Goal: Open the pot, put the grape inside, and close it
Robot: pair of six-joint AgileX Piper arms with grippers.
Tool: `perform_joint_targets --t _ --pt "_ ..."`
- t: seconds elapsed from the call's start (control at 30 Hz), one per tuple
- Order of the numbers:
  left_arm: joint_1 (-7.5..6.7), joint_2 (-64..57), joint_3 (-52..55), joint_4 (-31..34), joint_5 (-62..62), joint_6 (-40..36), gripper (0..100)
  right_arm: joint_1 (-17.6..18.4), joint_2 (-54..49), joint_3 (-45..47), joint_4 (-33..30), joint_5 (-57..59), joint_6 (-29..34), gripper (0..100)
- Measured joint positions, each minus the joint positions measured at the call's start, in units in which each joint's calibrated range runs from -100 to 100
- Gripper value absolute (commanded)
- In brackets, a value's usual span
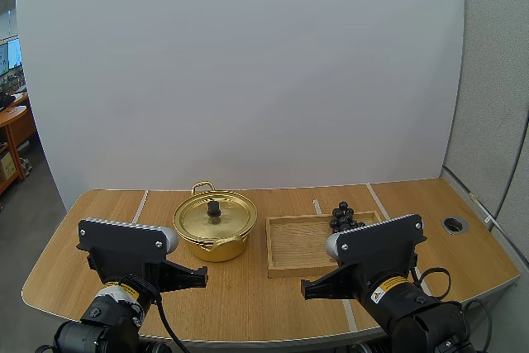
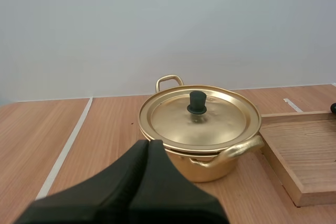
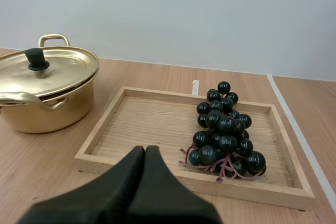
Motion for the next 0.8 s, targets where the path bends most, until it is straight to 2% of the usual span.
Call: perform_joint_targets --t 0.8 --pt "0.00 0.00 0.00 0.00 0.00 0.00 0 0.00 0.00 0.00 1.35 0.00 0.00 0"
